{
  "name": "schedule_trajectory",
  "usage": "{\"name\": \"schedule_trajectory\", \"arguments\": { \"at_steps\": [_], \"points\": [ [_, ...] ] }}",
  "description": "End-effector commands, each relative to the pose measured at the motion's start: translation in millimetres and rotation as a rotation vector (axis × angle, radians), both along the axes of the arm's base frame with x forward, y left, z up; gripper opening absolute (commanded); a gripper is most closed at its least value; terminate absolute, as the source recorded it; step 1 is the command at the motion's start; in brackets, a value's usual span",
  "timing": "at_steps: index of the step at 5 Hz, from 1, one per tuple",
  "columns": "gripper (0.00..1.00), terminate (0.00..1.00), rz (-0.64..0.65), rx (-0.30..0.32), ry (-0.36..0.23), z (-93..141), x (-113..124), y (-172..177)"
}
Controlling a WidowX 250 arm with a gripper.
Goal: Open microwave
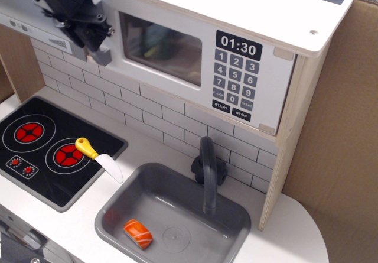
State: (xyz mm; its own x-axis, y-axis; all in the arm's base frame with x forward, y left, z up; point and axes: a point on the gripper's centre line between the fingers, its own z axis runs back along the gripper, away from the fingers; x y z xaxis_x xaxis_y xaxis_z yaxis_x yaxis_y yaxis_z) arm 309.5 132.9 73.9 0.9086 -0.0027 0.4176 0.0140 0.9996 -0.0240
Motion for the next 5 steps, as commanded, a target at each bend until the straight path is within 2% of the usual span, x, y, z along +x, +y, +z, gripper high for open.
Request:
{"name": "schedule_trajectory", "arguments": {
  "at_steps": [1,2,3,4,5],
  "points": [
    [0.0,0.0,0.003,0.006,-0.017,16.9,-38.1,-4.5],
    [1.0,0.0,0.008,-0.081,0.071,22.2,-77.2,-5.4],
    [1.0,0.0,-0.022,-0.113,0.199,30.0,-108.5,3.6],
    [1.0,0.0,0.027,-0.088,0.254,25.2,-115.1,22.4],
    [1.0,0.0,0.021,-0.082,0.24,27.0,-120.1,30.8]
  ]
}}
